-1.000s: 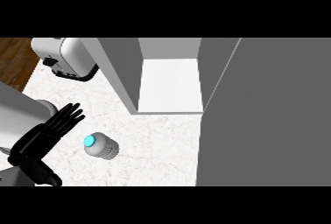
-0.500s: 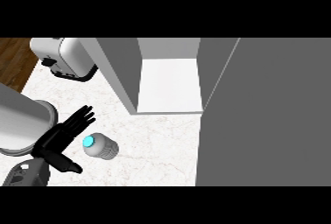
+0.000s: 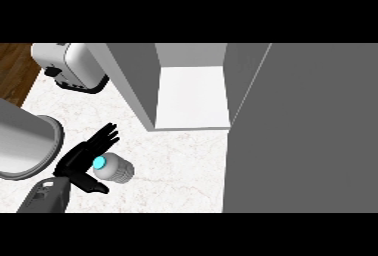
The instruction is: Pick up the bottled water, place it into the cabinet and close the cabinet
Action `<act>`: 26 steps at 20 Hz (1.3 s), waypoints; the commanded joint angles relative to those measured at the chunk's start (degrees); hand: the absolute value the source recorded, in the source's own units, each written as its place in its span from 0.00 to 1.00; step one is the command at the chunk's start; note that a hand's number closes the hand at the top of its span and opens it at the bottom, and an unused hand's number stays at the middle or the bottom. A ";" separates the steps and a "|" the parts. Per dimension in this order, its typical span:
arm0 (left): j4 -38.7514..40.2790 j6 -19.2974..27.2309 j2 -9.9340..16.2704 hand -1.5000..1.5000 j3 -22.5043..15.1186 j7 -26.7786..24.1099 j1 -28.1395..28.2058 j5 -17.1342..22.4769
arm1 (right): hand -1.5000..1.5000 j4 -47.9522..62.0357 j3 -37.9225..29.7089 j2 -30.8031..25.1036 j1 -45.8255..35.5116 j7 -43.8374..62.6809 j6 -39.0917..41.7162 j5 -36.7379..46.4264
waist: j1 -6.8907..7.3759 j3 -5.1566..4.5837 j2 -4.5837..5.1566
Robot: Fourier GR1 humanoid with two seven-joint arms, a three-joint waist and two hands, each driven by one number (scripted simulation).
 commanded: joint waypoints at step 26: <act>13.72 -10.39 -6.75 0.00 -2.99 -5.00 -6.36 2.77 | 0.00 2.16 0.86 0.34 -3.04 0.51 0.14 -0.29 | -0.48 -0.09 0.28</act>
